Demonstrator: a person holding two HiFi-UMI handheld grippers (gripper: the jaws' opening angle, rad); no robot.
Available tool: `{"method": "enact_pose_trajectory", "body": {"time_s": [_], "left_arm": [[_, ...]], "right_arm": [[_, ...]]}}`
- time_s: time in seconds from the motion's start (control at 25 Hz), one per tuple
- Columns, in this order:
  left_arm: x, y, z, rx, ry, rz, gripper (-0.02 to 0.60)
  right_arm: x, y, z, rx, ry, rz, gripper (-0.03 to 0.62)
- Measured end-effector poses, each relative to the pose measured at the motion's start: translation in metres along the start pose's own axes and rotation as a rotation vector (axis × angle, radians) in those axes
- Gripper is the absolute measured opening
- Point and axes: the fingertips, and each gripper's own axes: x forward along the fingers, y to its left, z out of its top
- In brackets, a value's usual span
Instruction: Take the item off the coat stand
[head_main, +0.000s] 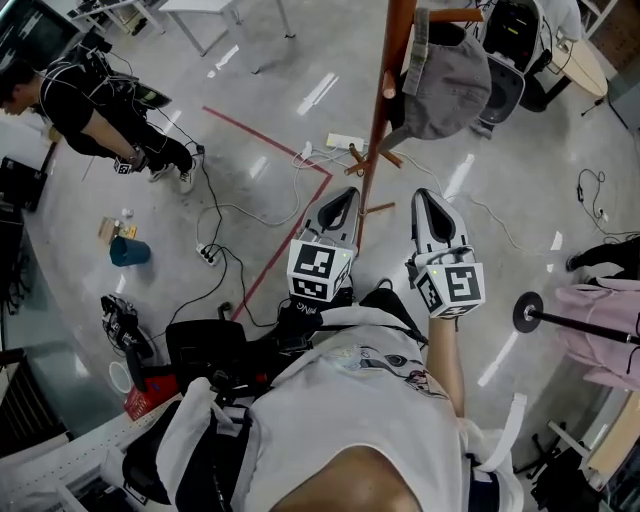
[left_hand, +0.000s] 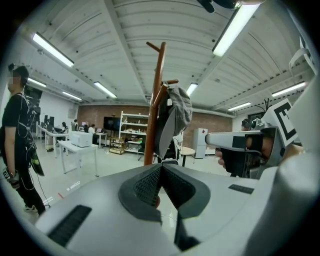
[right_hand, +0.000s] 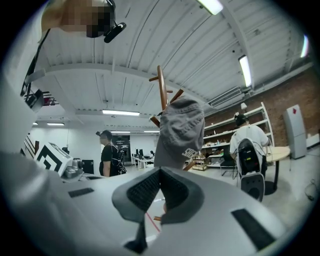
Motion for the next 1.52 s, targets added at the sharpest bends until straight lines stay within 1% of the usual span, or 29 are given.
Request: {"method": "enact_pose_trajectory", "body": {"time_s": [0.24, 0.48, 0.64, 0.88, 1.04, 1.08, 1.16, 1.24, 1.28, 1.32, 1.44, 1.52], "left_arm": [[0.010, -0.002, 0.021, 0.016, -0.019, 0.035, 0.003], [0.021, -0.002, 0.032, 0.027, -0.035, 0.062, 0.003], [0.024, 0.003, 0.034, 0.029, -0.036, 0.079, 0.003], [0.023, 0.015, 0.035, 0.026, -0.038, 0.113, 0.003], [0.023, 0.021, 0.036, 0.023, -0.038, 0.133, 0.003], [0.023, 0.022, 0.036, 0.022, -0.039, 0.136, 0.003], [0.023, 0.024, 0.036, 0.022, -0.040, 0.143, 0.003], [0.025, 0.025, 0.035, 0.021, -0.039, 0.148, 0.003], [0.026, 0.025, 0.035, 0.020, -0.038, 0.151, 0.003], [0.026, 0.026, 0.035, 0.019, -0.038, 0.154, 0.003], [0.025, 0.029, 0.035, 0.015, -0.037, 0.164, 0.003], [0.023, 0.030, 0.037, 0.012, -0.040, 0.169, 0.003]], "right_arm": [[0.010, -0.003, 0.017, -0.011, -0.035, 0.061, 0.003], [0.012, -0.025, 0.035, -0.023, -0.079, 0.065, 0.003], [0.015, -0.035, 0.052, -0.055, -0.118, 0.067, 0.003], [0.008, -0.054, 0.107, -0.098, -0.248, 0.076, 0.003], [0.016, -0.072, 0.140, -0.137, -0.300, 0.095, 0.006], [0.019, -0.077, 0.146, -0.135, -0.307, 0.100, 0.028], [0.028, -0.085, 0.151, -0.111, -0.301, 0.130, 0.094], [0.041, -0.093, 0.148, -0.088, -0.267, 0.174, 0.190], [0.048, -0.096, 0.145, -0.078, -0.243, 0.197, 0.226], [0.054, -0.099, 0.141, -0.064, -0.221, 0.225, 0.249], [0.068, -0.101, 0.136, 0.009, -0.191, 0.323, 0.258], [0.074, -0.098, 0.137, 0.033, -0.183, 0.376, 0.258]]}}
